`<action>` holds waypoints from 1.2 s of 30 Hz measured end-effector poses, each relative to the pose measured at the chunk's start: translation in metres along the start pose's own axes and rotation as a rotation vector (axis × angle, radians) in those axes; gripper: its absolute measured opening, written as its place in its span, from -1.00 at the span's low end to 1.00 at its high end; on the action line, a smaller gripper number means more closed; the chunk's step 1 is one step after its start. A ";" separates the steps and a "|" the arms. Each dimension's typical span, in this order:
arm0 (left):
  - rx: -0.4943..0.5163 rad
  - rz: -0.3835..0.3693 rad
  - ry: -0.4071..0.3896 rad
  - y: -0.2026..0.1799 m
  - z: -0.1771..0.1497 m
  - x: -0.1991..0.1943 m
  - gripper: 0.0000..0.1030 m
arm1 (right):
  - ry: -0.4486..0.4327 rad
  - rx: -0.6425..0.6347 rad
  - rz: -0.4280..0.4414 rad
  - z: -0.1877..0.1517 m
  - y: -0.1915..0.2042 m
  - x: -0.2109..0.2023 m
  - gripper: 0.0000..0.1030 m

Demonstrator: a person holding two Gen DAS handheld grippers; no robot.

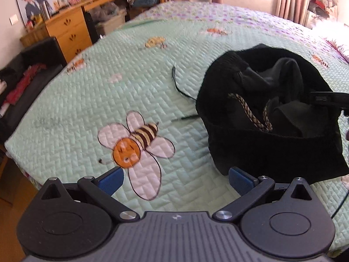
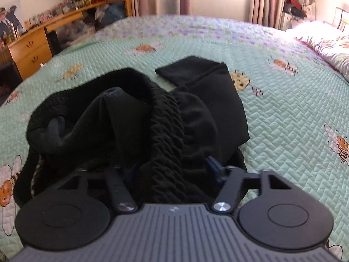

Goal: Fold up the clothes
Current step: 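Approach the crumpled black trousers with both grippers open, then grasp the trousers waistband with the right gripper and lift it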

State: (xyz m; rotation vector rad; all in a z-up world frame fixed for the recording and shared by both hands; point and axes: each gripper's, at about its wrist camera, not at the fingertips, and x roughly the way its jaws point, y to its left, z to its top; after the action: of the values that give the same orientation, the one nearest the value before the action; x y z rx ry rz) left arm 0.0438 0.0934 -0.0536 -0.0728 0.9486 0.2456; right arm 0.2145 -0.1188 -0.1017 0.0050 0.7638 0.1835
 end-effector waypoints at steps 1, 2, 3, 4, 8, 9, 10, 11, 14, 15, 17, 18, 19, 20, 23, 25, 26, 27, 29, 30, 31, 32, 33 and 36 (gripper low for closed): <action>-0.014 -0.009 0.007 0.002 -0.001 0.001 0.98 | -0.022 0.014 0.013 -0.003 0.000 -0.010 -0.38; -0.027 -0.019 0.014 0.005 -0.001 0.003 0.98 | -0.045 0.030 0.030 -0.005 -0.001 -0.019 -0.40; -0.040 -0.028 0.020 0.007 -0.002 0.004 0.98 | -0.066 0.050 0.059 -0.008 -0.002 -0.030 -0.44; -0.052 -0.035 0.025 0.010 -0.003 0.004 0.98 | -0.086 0.065 0.089 -0.009 -0.003 -0.040 -0.46; -0.085 -0.054 0.037 0.017 -0.005 0.003 0.97 | -0.158 0.202 0.241 -0.003 -0.020 -0.086 -0.50; -0.084 -0.061 0.028 0.019 -0.005 0.000 0.97 | -0.176 0.265 0.298 -0.001 -0.031 -0.098 -0.50; -0.083 -0.068 0.020 0.020 -0.006 -0.002 0.97 | -0.202 0.335 0.360 0.003 -0.047 -0.110 -0.49; -0.082 -0.075 0.011 0.021 -0.007 -0.005 0.97 | -0.229 0.396 0.412 0.004 -0.062 -0.123 -0.49; -0.074 -0.086 -0.017 0.022 -0.008 -0.010 0.97 | -0.350 0.561 0.522 -0.004 -0.113 -0.166 -0.50; -0.070 -0.090 -0.021 0.021 -0.008 -0.011 0.97 | -0.399 0.597 0.528 -0.009 -0.130 -0.181 -0.51; -0.063 -0.102 -0.014 0.015 -0.007 -0.008 0.97 | -0.466 0.618 0.441 -0.015 -0.163 -0.203 -0.51; -0.055 -0.111 -0.005 0.011 -0.007 -0.006 0.97 | -0.464 0.605 0.326 -0.018 -0.177 -0.207 -0.51; -0.039 -0.123 0.003 0.005 -0.008 -0.005 0.97 | -0.443 0.579 0.188 -0.021 -0.189 -0.204 -0.51; -0.023 -0.134 0.011 -0.001 -0.009 -0.003 0.97 | -0.402 0.544 0.055 -0.025 -0.200 -0.198 -0.48; 0.038 -0.153 0.022 -0.020 -0.013 -0.001 0.97 | -0.141 0.441 -0.249 -0.053 -0.216 -0.160 -0.43; 0.065 -0.155 0.019 -0.029 -0.016 -0.002 0.96 | -0.105 0.438 -0.299 -0.073 -0.216 -0.157 -0.41; 0.074 -0.157 0.017 -0.033 -0.017 -0.003 0.96 | -0.119 0.436 -0.296 -0.080 -0.214 -0.161 -0.39; 0.081 -0.162 0.014 -0.036 -0.017 -0.003 0.96 | -0.134 0.433 -0.294 -0.087 -0.212 -0.165 -0.39; 0.087 -0.175 0.011 -0.040 -0.017 -0.005 0.96 | -0.163 0.429 -0.288 -0.102 -0.207 -0.172 -0.37; 0.088 -0.184 0.010 -0.042 -0.016 -0.006 0.96 | -0.178 0.427 -0.286 -0.109 -0.205 -0.176 -0.32; 0.088 -0.195 0.010 -0.043 -0.016 -0.006 0.96 | -0.188 0.418 -0.269 -0.115 -0.202 -0.180 -0.13; 0.087 -0.206 0.009 -0.043 -0.016 -0.006 0.96 | -0.189 0.390 -0.212 -0.117 -0.197 -0.185 0.02; 0.088 -0.214 0.008 -0.045 -0.016 -0.006 0.96 | -0.185 0.369 -0.151 -0.119 -0.194 -0.188 0.34; 0.110 -0.209 -0.009 -0.052 -0.018 -0.008 0.94 | -0.124 0.418 0.032 -0.133 -0.191 -0.186 0.47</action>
State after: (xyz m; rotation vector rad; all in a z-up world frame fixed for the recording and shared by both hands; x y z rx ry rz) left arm 0.0380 0.0386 -0.0599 -0.0695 0.9362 0.0007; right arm 0.0226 -0.3466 -0.0832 0.4211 0.6674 0.0503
